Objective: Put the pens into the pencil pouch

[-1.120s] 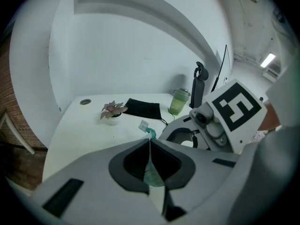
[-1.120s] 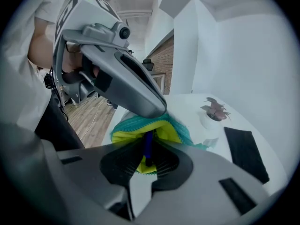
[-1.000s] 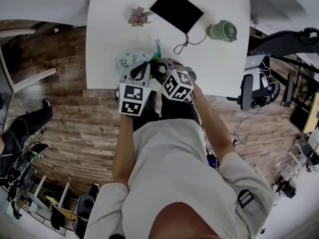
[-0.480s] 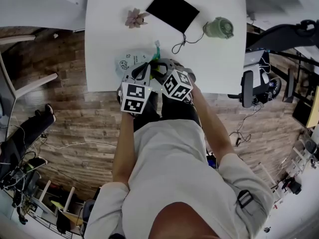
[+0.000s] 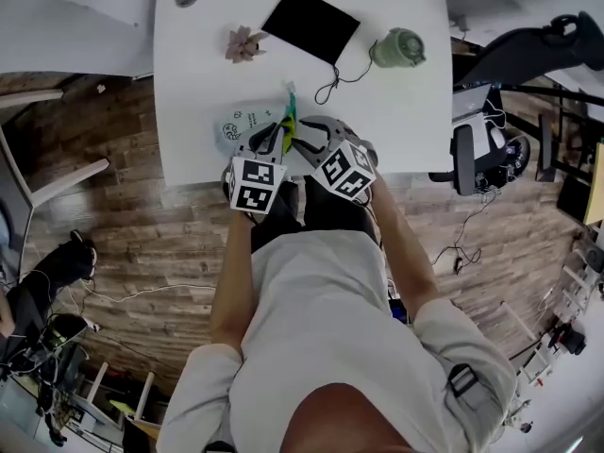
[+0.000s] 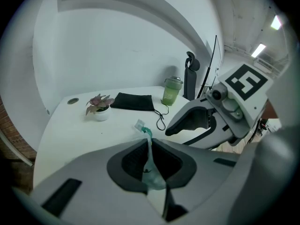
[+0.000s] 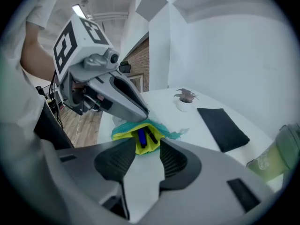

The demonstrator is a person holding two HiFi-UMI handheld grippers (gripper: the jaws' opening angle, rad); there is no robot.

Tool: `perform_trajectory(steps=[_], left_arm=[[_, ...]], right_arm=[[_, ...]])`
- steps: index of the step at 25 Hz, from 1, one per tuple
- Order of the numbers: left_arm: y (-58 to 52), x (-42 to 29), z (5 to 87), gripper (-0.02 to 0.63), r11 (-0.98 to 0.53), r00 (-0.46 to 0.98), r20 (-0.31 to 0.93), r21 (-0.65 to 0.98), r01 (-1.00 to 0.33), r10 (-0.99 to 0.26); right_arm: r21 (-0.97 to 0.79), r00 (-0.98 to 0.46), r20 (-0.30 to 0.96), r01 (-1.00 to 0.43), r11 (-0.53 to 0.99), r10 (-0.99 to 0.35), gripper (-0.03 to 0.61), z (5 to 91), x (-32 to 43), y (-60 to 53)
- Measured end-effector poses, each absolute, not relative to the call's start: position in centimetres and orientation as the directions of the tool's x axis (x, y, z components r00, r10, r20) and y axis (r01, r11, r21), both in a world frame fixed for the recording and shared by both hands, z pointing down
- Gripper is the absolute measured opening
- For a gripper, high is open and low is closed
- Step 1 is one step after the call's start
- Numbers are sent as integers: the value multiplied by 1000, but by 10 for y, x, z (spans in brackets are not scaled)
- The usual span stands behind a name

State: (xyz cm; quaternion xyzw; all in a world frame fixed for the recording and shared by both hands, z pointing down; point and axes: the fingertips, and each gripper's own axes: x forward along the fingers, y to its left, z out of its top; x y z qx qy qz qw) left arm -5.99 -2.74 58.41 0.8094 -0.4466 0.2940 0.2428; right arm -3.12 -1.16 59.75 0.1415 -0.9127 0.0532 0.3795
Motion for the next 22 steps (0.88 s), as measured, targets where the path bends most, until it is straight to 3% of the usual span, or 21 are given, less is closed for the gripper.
perform_trajectory(steps=[12,22], left_arm=[[-33,-57,544,118,-514,478,585,118,-849,-655],[-33,-57,436,196,-558,527,342,11,-830,-778]], right_arm=[[18,-670,540,-596,803,-510,198,519,7,-28],[107,-598,332,-745,659,-730,250,422,28,-33]])
